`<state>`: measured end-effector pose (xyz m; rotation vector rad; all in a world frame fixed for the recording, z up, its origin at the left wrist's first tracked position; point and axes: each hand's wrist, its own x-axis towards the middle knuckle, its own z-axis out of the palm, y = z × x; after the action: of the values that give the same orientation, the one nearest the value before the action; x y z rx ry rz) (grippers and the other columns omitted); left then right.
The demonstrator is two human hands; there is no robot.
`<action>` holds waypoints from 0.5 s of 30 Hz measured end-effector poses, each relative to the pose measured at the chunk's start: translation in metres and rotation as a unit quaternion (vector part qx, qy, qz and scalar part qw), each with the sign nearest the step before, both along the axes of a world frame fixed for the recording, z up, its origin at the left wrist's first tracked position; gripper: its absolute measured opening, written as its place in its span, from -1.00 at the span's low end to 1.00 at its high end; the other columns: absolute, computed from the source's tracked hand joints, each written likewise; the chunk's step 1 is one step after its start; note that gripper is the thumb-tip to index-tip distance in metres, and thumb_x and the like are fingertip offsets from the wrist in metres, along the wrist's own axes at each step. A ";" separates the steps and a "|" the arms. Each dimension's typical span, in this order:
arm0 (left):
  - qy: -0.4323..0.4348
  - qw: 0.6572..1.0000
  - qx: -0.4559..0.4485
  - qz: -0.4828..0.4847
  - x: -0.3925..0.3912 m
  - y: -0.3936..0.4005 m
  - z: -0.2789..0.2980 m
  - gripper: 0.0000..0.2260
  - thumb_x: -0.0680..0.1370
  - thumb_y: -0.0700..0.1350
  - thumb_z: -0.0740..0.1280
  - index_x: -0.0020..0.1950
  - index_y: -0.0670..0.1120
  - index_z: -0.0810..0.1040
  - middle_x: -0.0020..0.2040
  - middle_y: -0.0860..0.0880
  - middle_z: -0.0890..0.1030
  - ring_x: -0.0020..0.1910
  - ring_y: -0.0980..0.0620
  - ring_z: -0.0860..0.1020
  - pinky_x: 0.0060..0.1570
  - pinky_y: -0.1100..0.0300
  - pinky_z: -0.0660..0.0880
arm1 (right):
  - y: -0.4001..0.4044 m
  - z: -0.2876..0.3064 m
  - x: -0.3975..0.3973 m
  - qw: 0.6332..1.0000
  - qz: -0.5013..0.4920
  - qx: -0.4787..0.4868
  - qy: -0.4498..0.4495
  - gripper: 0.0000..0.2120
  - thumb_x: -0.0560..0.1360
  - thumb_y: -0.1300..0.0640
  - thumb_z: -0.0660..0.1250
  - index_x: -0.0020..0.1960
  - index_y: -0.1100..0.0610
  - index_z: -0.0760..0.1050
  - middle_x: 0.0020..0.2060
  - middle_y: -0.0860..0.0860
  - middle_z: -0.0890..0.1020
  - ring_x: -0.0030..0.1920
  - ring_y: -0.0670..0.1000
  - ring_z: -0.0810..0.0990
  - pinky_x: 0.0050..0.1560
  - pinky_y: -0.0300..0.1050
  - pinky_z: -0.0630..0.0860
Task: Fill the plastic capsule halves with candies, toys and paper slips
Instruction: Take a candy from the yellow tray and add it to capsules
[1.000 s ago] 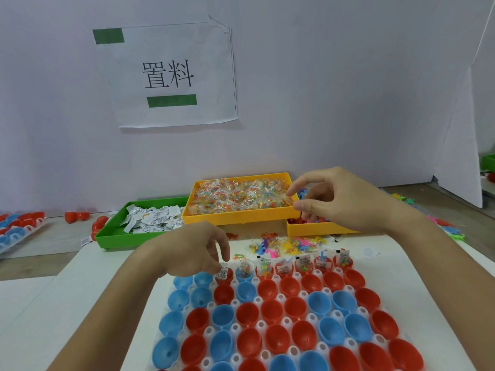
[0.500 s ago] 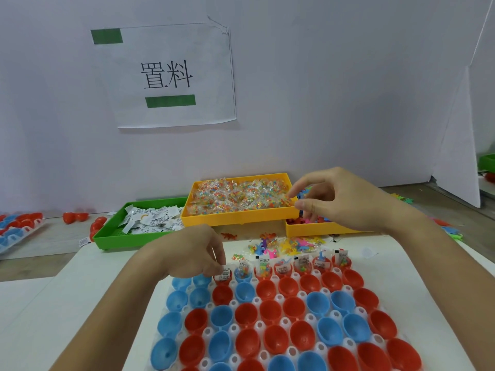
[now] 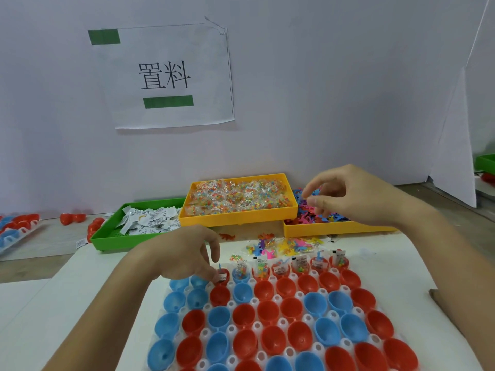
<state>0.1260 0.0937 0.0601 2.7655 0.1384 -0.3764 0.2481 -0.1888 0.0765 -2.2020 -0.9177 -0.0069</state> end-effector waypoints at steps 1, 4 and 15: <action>-0.003 1.000 0.000 0.000 0.000 0.000 0.000 -0.76 0.42 0.09 0.53 -0.04 0.09 0.54 -0.14 0.13 0.63 -0.17 0.17 0.59 -0.18 0.26 0.50 | -0.003 -0.001 0.003 1.000 -0.016 -0.014 -0.002 -0.96 0.56 0.05 0.40 -0.03 -0.06 0.64 -0.28 -0.09 0.72 -0.27 -0.12 0.69 -0.12 -0.17 0.59; -0.004 1.000 0.000 -0.002 0.001 0.000 -0.002 -0.77 0.43 0.09 0.52 -0.05 0.09 0.54 -0.14 0.13 0.64 -0.18 0.15 0.59 -0.18 0.26 0.49 | -0.014 -0.007 0.013 0.995 -0.065 -0.076 0.000 -0.92 0.55 0.03 0.42 -0.11 -0.04 0.66 -0.30 -0.06 0.71 -0.30 -0.10 0.68 -0.16 -0.16 0.58; -0.026 0.999 -0.035 0.000 0.001 0.005 0.000 -0.77 0.42 0.10 0.52 -0.04 0.11 0.53 -0.11 0.09 0.62 -0.13 0.11 0.60 -0.14 0.21 0.54 | -0.022 -0.037 0.030 0.973 -0.100 -0.207 0.033 -0.81 0.60 0.02 0.35 -0.08 0.04 0.71 -0.21 -0.05 0.72 -0.16 -0.07 0.66 0.02 -0.03 0.61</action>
<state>0.1267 0.0990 0.0603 2.7041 0.1099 -0.3028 0.2780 -0.2108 0.0391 -2.6565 -0.7026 0.1746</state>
